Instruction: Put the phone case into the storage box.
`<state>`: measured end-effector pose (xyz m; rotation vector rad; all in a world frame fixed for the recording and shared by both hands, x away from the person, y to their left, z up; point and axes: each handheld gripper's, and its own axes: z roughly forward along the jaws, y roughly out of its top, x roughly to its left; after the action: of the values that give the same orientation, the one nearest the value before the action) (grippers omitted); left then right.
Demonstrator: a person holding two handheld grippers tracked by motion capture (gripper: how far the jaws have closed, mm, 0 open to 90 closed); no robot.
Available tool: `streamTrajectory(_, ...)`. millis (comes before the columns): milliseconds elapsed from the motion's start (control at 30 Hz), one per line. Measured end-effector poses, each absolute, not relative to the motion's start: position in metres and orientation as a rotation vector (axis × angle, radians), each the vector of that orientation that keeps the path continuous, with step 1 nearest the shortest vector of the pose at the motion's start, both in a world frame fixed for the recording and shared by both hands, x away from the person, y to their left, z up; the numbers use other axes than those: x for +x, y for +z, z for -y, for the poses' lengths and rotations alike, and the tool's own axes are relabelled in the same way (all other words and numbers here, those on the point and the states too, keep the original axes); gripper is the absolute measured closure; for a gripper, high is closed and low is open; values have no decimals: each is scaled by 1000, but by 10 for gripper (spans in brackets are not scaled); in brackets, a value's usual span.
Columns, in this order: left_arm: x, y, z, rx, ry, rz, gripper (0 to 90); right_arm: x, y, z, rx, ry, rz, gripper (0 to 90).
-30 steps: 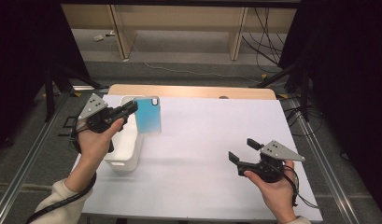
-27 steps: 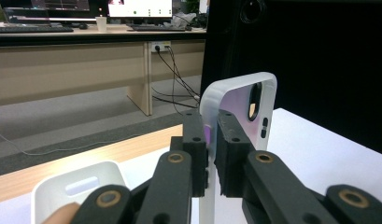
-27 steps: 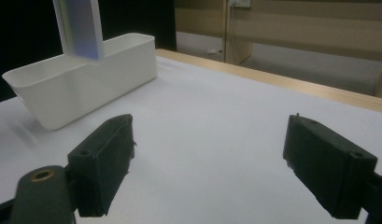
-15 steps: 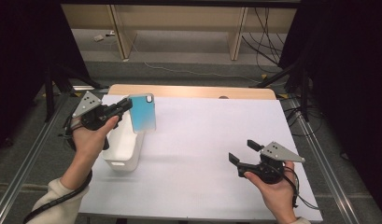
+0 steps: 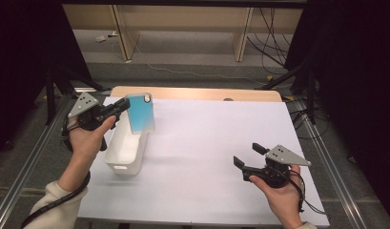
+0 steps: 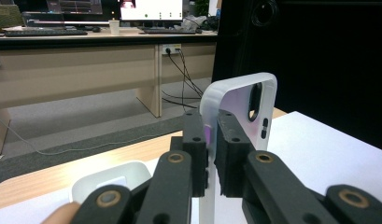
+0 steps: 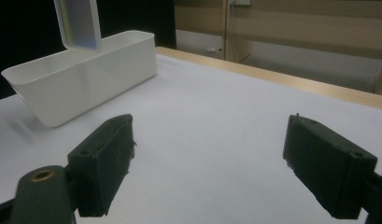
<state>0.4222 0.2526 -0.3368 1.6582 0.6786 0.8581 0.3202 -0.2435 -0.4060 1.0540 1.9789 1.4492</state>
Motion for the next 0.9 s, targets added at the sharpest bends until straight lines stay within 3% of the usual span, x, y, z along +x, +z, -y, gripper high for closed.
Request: streamTrajectory(900, 425, -330, -267, 1634, 857, -678, 831, 319, -409, 243, 1060, 1439, -1996, 180)
